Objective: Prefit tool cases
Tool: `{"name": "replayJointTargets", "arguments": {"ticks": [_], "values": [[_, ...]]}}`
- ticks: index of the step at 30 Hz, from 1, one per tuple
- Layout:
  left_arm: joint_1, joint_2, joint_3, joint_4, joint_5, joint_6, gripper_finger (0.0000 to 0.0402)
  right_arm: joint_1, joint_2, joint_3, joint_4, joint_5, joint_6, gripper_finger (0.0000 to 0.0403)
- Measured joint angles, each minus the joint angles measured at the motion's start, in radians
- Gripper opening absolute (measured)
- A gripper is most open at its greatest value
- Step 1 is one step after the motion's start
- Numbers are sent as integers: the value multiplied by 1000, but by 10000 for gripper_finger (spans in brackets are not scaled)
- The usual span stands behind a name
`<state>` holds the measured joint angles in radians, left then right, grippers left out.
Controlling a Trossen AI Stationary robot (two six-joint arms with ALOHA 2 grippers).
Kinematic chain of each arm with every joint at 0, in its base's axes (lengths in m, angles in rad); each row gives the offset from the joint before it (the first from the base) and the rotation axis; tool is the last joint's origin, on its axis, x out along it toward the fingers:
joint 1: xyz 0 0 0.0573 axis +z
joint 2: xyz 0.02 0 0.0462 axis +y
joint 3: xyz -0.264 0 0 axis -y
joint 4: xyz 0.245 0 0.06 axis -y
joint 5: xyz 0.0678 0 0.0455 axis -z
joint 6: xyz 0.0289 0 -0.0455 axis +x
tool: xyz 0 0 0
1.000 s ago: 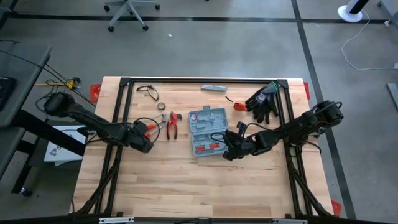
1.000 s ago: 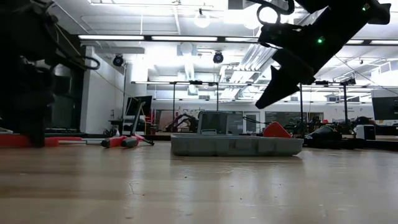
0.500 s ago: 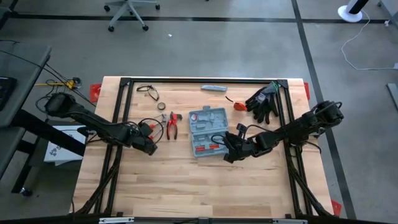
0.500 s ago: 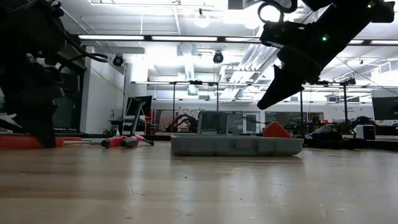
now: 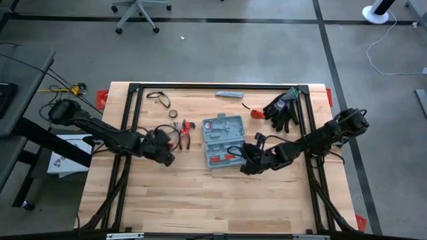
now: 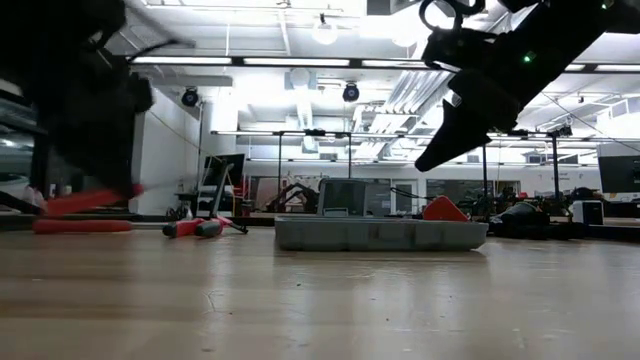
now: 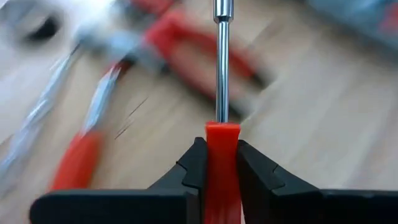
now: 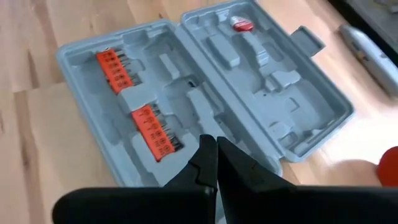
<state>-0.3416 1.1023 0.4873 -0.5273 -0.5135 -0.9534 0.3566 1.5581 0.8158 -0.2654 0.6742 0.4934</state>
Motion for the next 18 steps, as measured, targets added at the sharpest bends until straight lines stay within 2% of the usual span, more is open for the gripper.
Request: {"name": "replayJointTargets", "arguments": {"ticks": [5,11,14,18], "values": [[13,47,2,370,-7,205,44,0,0,0,0,55,-2,0],[81,240,18,771,106,424,42,5,-26,0,37,109,-31,0],[108,363,75,879,148,530,41,21,-64,0,61,164,-69,0],[129,512,197,893,172,650,40,47,-130,0,65,240,-106,0]]}}
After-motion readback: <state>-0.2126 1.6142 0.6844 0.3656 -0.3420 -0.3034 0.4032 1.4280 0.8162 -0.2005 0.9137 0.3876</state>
